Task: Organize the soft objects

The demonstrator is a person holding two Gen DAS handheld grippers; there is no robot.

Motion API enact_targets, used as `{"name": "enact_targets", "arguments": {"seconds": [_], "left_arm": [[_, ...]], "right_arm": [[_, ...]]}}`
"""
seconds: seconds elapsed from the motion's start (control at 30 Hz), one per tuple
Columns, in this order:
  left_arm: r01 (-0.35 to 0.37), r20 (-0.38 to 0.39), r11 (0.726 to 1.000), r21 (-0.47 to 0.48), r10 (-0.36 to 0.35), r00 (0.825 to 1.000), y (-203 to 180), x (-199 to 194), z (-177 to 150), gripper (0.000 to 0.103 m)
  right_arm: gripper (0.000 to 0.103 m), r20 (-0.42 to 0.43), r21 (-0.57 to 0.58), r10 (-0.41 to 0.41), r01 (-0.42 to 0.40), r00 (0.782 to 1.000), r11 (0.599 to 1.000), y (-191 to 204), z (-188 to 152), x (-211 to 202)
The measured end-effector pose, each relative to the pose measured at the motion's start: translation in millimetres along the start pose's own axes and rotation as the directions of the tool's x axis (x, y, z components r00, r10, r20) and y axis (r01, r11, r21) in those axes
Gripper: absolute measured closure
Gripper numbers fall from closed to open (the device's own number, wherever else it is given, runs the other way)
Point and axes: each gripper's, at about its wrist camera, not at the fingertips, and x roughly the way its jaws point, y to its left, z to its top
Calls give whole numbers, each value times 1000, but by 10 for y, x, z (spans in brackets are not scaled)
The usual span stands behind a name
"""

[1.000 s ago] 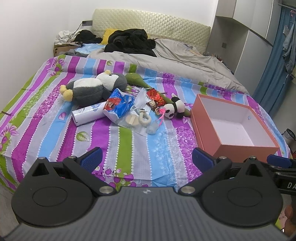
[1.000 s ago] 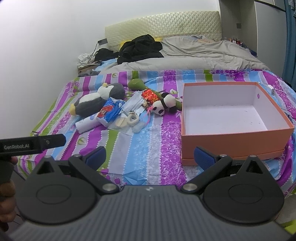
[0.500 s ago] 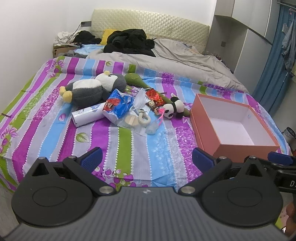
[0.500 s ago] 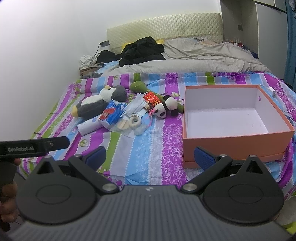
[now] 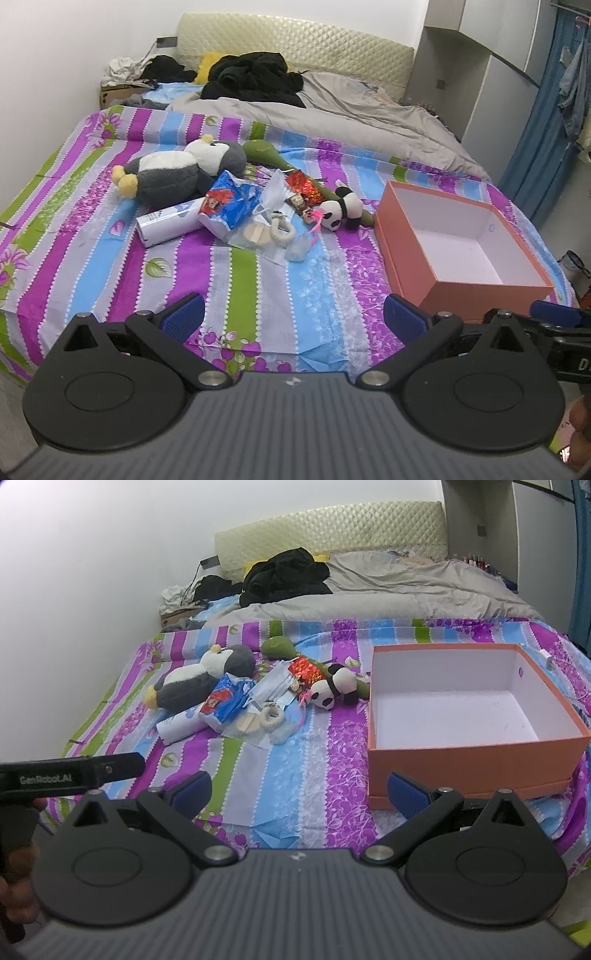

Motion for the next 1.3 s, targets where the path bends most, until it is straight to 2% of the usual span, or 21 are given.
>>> {"name": "enact_targets", "arguments": {"seconds": [0.4,0.5,1.03,1.3], "left_arm": [[12,24,1000,3,-13,1000,11,-88,-6,0],[-5,13,1000,14,5,1000,2,-20,-40,0],[-1,-42,999,-42,-1,999,247,395,-231,0],[-47,-89,998,-41,43,995,413,796,-254,0]], "right_arm": [[0,9,1,6,-6,1000,1000,1,-43,-55],[0,-9,8,7,-7,1000,1000,-14,-80,4],[0,-64,24,0,1,998,1000,-42,-296,320],[0,-146,25,13,-10,989,1000,-4,-369,761]]}}
